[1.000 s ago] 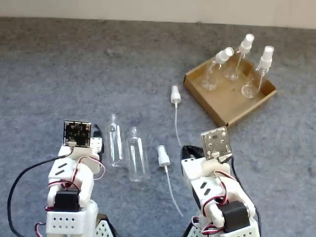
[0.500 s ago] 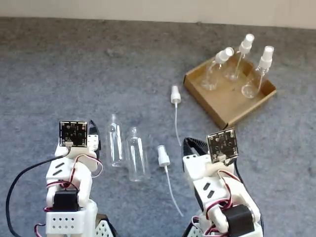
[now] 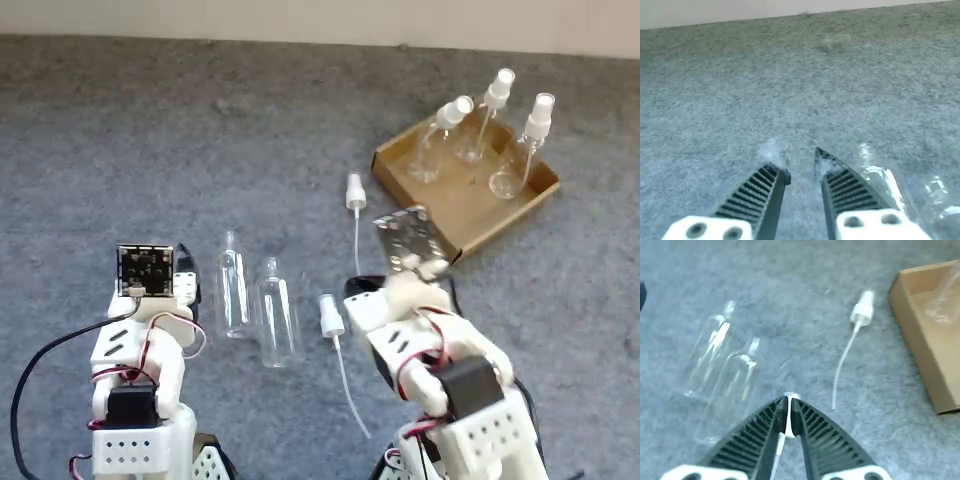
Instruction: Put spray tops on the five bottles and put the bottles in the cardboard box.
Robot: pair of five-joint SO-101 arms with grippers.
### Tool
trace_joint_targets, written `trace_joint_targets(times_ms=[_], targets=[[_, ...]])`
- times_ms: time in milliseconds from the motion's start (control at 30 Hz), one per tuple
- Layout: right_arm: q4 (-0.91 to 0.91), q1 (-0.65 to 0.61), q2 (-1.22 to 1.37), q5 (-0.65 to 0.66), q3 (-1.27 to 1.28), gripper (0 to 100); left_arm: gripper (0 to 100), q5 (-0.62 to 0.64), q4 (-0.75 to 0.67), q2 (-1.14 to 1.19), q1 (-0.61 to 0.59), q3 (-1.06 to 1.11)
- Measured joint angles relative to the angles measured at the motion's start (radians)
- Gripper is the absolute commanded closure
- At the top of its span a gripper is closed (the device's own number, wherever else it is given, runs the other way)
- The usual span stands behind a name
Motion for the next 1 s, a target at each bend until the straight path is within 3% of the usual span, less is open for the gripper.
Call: trace_joint_targets(times_ms=[133,267,467,700,1000], targets=[[0.000,-0.048,0.157,-0.014,-0.084,86.1,95,0.000,-0.005,0.000,-0.038,0.000],[0.014,-0.100,0.347,-0.117,-0.203,76.6,95,0.000,-0.037,0.000,-0.040,0.000],[0.170,-0.227,0.686,-0.206,-0.491,74.1,95,0.000,-0.043,0.000,-0.040,0.000],[0.275,-0.249,1.060,-0.315,-0.807,65.2,95,0.000,-0.043,0.000,-0.133,0.000],[0.276,-0.331,1.316,-0.367,-0.872,63.6,95,0.000,-0.080,0.000,-0.149,0.000]])
